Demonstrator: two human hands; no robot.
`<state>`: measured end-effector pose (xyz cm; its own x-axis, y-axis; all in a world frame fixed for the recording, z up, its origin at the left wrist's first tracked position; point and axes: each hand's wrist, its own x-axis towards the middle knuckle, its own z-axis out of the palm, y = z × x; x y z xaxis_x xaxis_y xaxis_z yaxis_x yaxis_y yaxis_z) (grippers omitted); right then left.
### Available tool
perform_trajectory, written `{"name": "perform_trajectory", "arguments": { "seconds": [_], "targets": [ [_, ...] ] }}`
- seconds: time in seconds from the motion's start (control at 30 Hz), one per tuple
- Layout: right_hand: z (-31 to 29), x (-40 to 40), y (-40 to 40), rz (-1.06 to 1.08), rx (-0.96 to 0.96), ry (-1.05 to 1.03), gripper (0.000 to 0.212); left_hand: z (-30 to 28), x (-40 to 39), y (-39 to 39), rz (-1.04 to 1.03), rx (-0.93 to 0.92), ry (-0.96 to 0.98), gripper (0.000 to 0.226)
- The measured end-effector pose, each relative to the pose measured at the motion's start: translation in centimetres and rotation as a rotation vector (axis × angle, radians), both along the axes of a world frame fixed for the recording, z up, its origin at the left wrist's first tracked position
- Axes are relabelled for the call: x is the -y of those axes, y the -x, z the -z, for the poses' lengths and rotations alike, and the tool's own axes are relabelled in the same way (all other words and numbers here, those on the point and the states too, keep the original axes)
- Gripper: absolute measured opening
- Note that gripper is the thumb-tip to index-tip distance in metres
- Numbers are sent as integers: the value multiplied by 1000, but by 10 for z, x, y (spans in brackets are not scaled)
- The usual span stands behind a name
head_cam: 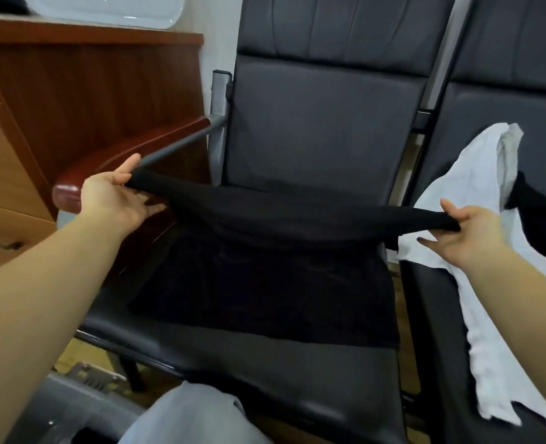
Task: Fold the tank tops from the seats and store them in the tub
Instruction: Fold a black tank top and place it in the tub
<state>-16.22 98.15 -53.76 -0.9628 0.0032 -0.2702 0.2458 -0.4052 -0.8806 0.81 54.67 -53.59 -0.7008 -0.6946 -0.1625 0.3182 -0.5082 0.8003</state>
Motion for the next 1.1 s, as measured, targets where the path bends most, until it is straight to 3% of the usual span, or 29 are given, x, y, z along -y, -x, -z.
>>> {"name": "perform_trajectory", "arguments": {
  "seconds": [0.2, 0.23, 0.3, 0.37, 0.43, 0.5, 0.6, 0.67, 0.73, 0.83, 0.97, 1.1],
  "targets": [
    [44, -24, -38, 17, 108, -105, 33, 37, -15, -36, 26, 69, -53, 53],
    [50, -28, -46, 2, 119, -148, 35, 45, -15, -41, 46, 122, -39, 50],
    [59, -32, -58, -48, 114, -256, 41, 59, -16, -51, 74, 396, 189, 49],
    [69, -33, -65, -89, 94, -463, 33, 74, -18, -63, 73, 634, 535, 48],
    [74, -33, -73, -167, 101, -736, 28, 88, -17, -77, 38, 725, 821, 39],
    [83, -38, -77, -312, -31, -1056, 21, 97, -15, -90, 75, 866, 1062, 28],
    [87, -40, -86, -535, -181, -1531, 16, 104, -16, -99, 215, 1060, 1221, 13],
    [87, -32, -91, -564, -265, -1702, 15, 106, -19, -101, 243, 1097, 1235, 13],
    [84, -15, -99, -552, -381, -1729, 14, 108, -23, -103, 215, 1109, 1252, 24],
    [83, 18, -112, -628, -507, -1591, 14, 104, -26, -103, 174, 1133, 1237, 42],
    [85, 77, -131, -777, -664, -1476, 6, 99, -32, -99, 185, 1092, 1192, 42],
    [88, 142, -151, -854, -763, -1363, 19, 98, -36, -93, 221, 1067, 1244, 36]
  ]
}}
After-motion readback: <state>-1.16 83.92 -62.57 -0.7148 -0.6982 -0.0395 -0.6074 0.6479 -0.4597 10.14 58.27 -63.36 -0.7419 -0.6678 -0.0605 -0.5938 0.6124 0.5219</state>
